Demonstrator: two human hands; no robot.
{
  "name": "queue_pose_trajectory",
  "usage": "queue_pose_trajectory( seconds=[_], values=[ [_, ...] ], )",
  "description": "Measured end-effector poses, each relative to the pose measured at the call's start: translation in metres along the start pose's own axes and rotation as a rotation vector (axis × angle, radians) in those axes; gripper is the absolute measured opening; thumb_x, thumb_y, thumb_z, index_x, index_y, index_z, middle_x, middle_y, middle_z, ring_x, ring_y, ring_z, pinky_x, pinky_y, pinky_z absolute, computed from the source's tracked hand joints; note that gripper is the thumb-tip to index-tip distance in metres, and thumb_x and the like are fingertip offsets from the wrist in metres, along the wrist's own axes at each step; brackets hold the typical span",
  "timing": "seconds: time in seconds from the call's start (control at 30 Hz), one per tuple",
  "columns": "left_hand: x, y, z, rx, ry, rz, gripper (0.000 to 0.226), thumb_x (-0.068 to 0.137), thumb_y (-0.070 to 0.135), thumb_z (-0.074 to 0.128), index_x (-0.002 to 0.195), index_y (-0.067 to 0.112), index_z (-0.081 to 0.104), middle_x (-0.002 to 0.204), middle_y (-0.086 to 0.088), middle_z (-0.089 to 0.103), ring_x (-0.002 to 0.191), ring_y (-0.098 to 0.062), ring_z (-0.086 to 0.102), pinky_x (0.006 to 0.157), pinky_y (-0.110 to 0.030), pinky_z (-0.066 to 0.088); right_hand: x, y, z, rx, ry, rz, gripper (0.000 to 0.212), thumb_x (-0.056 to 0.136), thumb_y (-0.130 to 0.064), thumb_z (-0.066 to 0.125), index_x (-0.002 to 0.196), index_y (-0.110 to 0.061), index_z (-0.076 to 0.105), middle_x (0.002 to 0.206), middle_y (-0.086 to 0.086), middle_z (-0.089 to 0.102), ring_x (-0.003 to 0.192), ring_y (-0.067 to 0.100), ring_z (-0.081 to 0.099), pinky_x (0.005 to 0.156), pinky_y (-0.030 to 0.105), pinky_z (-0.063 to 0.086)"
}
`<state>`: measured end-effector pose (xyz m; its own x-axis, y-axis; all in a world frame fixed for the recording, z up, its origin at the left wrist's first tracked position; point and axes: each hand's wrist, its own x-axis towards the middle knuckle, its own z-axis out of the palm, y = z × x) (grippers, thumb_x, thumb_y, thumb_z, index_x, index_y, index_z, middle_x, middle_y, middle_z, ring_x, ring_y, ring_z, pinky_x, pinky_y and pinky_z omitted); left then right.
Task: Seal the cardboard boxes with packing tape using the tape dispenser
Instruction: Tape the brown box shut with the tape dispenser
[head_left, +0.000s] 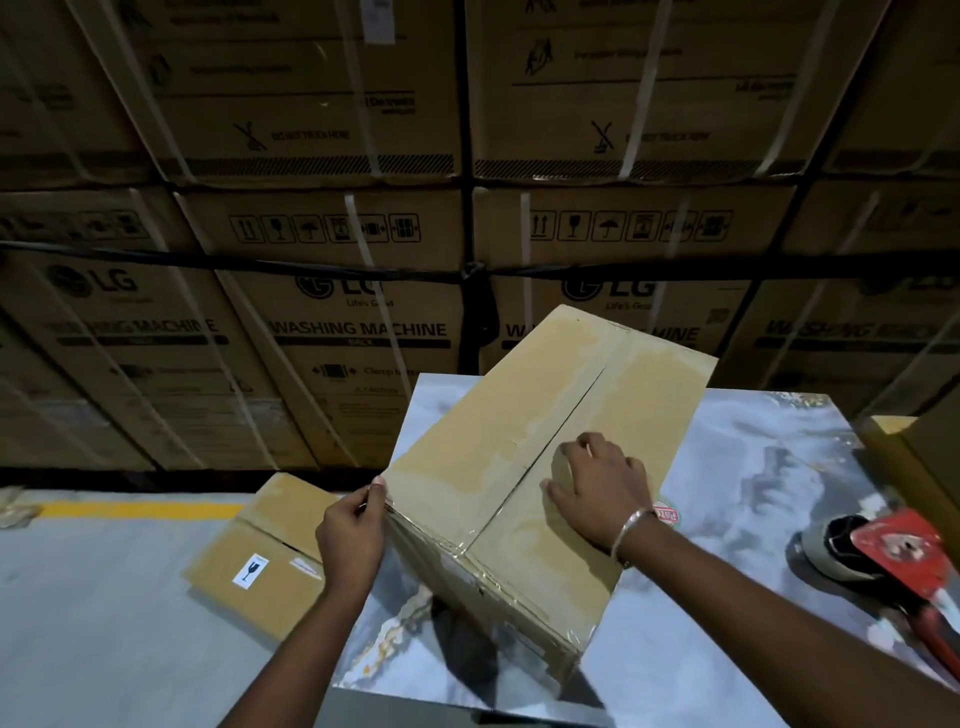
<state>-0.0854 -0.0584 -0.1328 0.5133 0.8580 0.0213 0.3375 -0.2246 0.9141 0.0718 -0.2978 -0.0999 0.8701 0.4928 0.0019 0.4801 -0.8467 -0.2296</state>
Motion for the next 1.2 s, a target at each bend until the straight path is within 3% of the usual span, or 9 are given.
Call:
queue_pose_trajectory(
  seconds=[0.17,0.47,0.57,0.73,0.8,0.87,0.93,1.07,1.2],
  values=[
    [-0.011,0.007,-0.002,0.105,-0.056,0.005,0.031,0.101,0.029,0.055,0.078,0.011,0.064,0.076,-0.008,0.065,0.079,-0.030,0.056,0.068,-0.038,0.037,-0.034,0.017,0.004,0.096,0.032,-0.047,0.050,0.098,-0.054,0.047,0.143,-0.034,0.044,0.153,-0.003,0.035,0.143,0.018,0.031,0.108,0.035,0.025],
    [-0.057,0.013,0.001,0.090,-0.285,0.054,0.040,0.089,0.028,0.053,0.070,-0.004,0.039,0.067,-0.022,0.040,0.062,-0.021,0.037,0.059,-0.036,0.025,-0.042,0.073,-0.021,0.153,0.021,-0.058,0.046,0.094,-0.058,0.050,0.133,-0.035,0.058,0.136,-0.007,0.050,0.125,0.019,0.050,0.098,0.034,0.037],
    [-0.048,0.017,0.002,0.146,-0.364,0.037,0.034,0.096,0.012,0.053,0.069,-0.001,0.036,0.065,-0.012,0.036,0.062,-0.020,0.032,0.059,-0.036,0.021,-0.048,0.078,-0.018,0.205,0.092,0.109,0.056,0.089,-0.057,0.065,0.130,-0.019,0.062,0.132,0.001,0.052,0.124,0.026,0.049,0.097,0.038,0.043],
    [-0.021,0.044,0.017,0.236,-0.535,0.027,0.031,0.084,0.038,0.062,0.068,0.012,0.058,0.063,-0.004,0.058,0.064,-0.018,0.054,0.060,-0.033,0.035,-0.059,0.069,-0.011,0.336,0.213,0.406,0.088,0.075,-0.054,0.083,0.135,0.000,0.048,0.137,0.016,0.042,0.128,0.036,0.041,0.104,0.040,0.039],
    [-0.012,0.056,0.030,0.165,-0.647,-0.044,0.024,0.088,0.034,0.070,0.084,0.010,0.066,0.074,-0.002,0.067,0.070,-0.015,0.062,0.060,-0.025,0.042,-0.061,0.065,-0.011,0.455,0.193,0.549,0.094,0.069,-0.058,0.086,0.131,0.002,0.048,0.132,0.017,0.046,0.120,0.035,0.050,0.095,0.040,0.045],
    [0.001,0.062,0.045,0.050,-0.789,-0.131,0.027,0.085,0.028,0.076,0.105,0.013,0.068,0.098,-0.003,0.073,0.089,-0.016,0.070,0.070,-0.018,0.053,-0.062,0.063,-0.014,0.524,0.137,0.695,0.092,0.059,-0.073,0.081,0.108,0.001,0.056,0.106,0.016,0.060,0.090,0.029,0.059,0.072,0.038,0.049],
    [0.019,0.055,0.060,0.042,-0.868,-0.117,0.049,0.071,0.038,0.086,0.114,0.025,0.066,0.109,0.001,0.075,0.100,-0.020,0.071,0.091,-0.036,0.057,-0.065,0.061,-0.016,0.586,0.076,0.779,0.093,0.055,-0.081,0.072,0.098,0.001,0.059,0.087,0.011,0.062,0.076,0.024,0.058,0.063,0.035,0.042],
    [0.031,0.051,0.073,0.055,-0.860,-0.062,0.060,0.054,0.045,0.087,0.108,0.026,0.067,0.097,0.009,0.076,0.091,-0.016,0.073,0.088,-0.042,0.059,-0.067,0.062,-0.011,0.605,0.086,0.822,0.107,0.066,-0.077,0.075,0.133,0.003,0.054,0.121,0.020,0.064,0.111,0.035,0.060,0.074,0.032,0.040],
    [0.025,0.059,0.062,0.126,-0.861,0.025,0.052,0.057,0.052,0.078,0.103,0.029,0.068,0.095,0.012,0.074,0.091,-0.016,0.069,0.087,-0.041,0.056,-0.085,0.048,-0.011,0.598,0.174,0.870,0.091,0.054,-0.083,0.078,0.103,-0.007,0.065,0.091,0.007,0.068,0.086,0.025,0.063,0.062,0.032,0.043]
  ],
)
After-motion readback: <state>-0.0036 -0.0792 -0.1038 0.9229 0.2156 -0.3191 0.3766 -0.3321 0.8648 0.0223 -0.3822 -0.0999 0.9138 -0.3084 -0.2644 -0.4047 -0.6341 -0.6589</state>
